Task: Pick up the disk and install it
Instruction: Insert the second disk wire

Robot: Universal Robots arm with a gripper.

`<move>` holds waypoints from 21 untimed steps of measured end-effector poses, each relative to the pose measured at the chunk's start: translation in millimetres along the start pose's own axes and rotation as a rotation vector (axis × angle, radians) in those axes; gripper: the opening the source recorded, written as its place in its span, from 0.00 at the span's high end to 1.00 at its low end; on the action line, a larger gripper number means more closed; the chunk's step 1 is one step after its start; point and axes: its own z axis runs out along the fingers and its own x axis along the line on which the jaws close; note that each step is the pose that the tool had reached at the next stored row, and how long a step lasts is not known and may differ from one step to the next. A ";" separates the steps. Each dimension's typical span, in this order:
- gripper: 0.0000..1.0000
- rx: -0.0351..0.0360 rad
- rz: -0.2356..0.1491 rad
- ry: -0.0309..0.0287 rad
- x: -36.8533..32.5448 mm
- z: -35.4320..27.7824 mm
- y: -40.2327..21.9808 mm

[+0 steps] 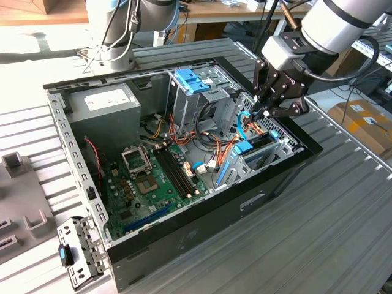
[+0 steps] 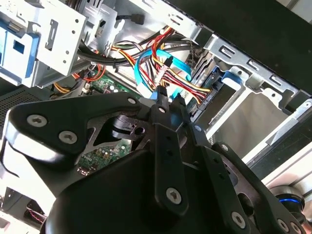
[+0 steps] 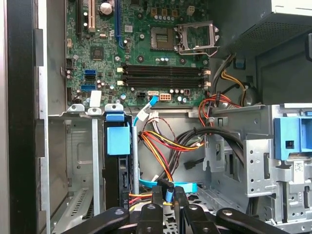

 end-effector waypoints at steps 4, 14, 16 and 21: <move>0.76 -0.0001 0.000 0.0001 1.0 5.7 1.9; 0.84 -0.0001 -0.001 0.0005 1.3 6.7 2.0; 0.84 -0.0002 -0.001 0.0005 1.3 6.7 2.0; 0.84 -0.0002 -0.001 -0.0007 6.6 5.8 2.0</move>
